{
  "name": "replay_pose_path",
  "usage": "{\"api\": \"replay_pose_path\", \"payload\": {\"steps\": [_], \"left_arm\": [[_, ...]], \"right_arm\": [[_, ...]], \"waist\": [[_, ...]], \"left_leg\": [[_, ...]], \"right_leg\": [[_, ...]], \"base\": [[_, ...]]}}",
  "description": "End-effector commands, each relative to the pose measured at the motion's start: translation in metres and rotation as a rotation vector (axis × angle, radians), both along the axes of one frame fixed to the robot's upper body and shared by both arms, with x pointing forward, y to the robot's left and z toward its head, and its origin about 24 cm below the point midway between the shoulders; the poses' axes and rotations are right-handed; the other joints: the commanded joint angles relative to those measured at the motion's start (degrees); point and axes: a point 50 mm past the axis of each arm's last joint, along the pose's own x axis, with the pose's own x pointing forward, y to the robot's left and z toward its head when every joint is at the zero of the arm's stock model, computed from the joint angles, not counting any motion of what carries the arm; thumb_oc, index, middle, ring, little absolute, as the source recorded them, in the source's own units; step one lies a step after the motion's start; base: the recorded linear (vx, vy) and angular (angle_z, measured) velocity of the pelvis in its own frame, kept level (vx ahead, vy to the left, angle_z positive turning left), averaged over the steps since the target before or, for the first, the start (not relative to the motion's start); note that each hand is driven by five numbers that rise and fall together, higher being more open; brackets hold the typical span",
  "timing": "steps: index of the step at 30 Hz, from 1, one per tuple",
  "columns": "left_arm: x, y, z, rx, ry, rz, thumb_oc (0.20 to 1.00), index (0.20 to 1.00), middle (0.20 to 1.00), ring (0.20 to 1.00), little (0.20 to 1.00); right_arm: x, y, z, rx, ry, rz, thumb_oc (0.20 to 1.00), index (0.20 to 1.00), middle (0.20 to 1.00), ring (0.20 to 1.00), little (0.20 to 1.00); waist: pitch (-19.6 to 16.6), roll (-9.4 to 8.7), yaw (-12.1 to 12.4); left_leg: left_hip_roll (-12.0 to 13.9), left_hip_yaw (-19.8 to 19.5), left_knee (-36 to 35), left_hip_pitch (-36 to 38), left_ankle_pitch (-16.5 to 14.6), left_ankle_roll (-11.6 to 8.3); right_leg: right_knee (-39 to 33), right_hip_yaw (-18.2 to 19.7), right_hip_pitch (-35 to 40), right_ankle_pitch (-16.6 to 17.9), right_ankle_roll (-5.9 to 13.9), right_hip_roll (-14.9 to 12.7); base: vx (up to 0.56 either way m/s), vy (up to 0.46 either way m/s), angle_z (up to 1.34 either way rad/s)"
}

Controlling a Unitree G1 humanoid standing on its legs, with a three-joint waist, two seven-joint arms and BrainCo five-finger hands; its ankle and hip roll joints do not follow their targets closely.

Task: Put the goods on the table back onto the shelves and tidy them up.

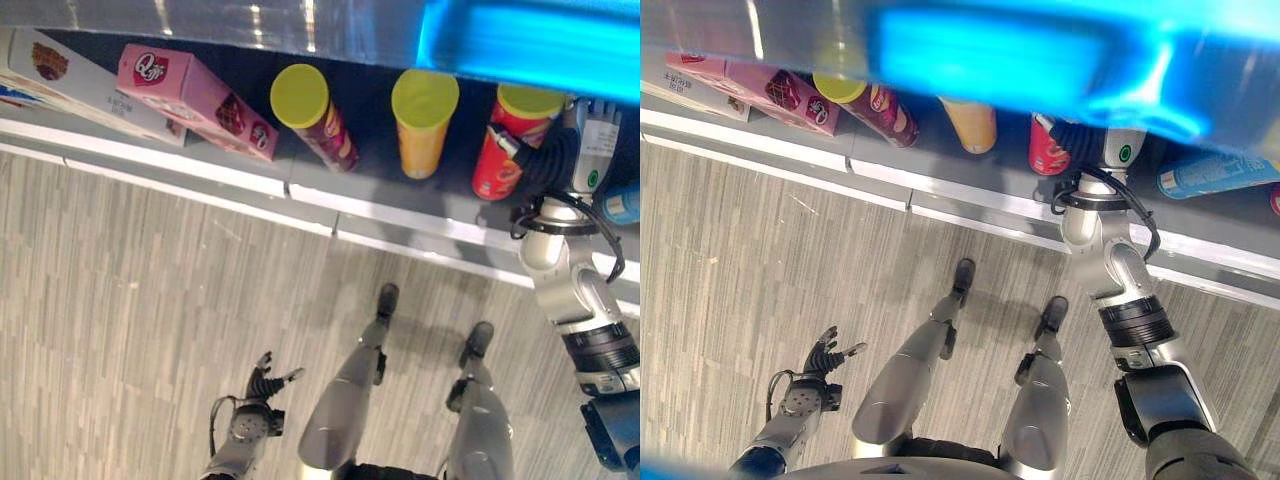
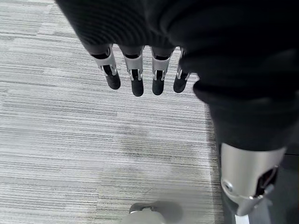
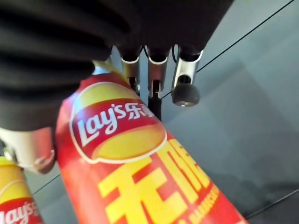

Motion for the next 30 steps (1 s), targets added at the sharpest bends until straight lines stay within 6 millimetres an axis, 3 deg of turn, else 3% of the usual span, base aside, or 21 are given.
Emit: {"api": "replay_pose_path", "payload": {"steps": [1,12,28,30], "left_arm": [[-0.005,0.01,0.002,0.042,-0.005,0.004,1.0,1.0,1.0,1.0,1.0],[-0.003,0.012,0.003,0.05,-0.008,0.008,1.0,1.0,1.0,1.0,1.0],[-0.003,0.012,0.003,0.053,-0.008,0.008,1.0,1.0,1.0,1.0,1.0],[-0.004,0.012,0.002,0.054,-0.006,0.007,1.0,1.0,1.0,1.0,1.0]], "right_arm": [[-0.016,0.005,0.024,-0.037,-0.146,0.026,0.2,0.2,0.2,0.2,0.2],[-0.014,-0.004,0.026,-0.03,-0.153,-0.015,0.2,0.2,0.2,0.2,0.2],[-0.015,0.001,0.016,-0.027,-0.12,0.015,0.2,0.2,0.2,0.2,0.2],[-0.016,0.0,0.016,-0.023,-0.122,0.013,0.285,0.285,0.285,0.285,0.285]], "waist": [[-0.31,0.87,-1.02],[-0.31,0.94,-1.47],[-0.31,0.9,-1.66],[-0.31,0.85,-1.71]], "left_leg": [[3.09,-1.42,8.02,-0.4,-9.97,-1.89],[3.14,-1.28,7.78,-0.79,-9.69,-2.14],[3.32,-0.9,8.07,-1.03,-9.65,-2.49],[3.33,-0.83,8.14,-0.99,-9.71,-2.51]], "right_leg": [[9.73,2.61,-1.42,-7.22,1.88,-4.87],[9.66,2.39,-1.71,-7.21,1.92,-4.91],[9.52,1.74,-1.32,-7.08,2.0,-5.01],[9.53,1.75,-1.27,-7.1,1.99,-5.02]], "base": [[0.0,0.0,0.0],[0.0,0.0,0.0],[0.0,0.0,0.0],[0.0,0.0,0.0]]}}
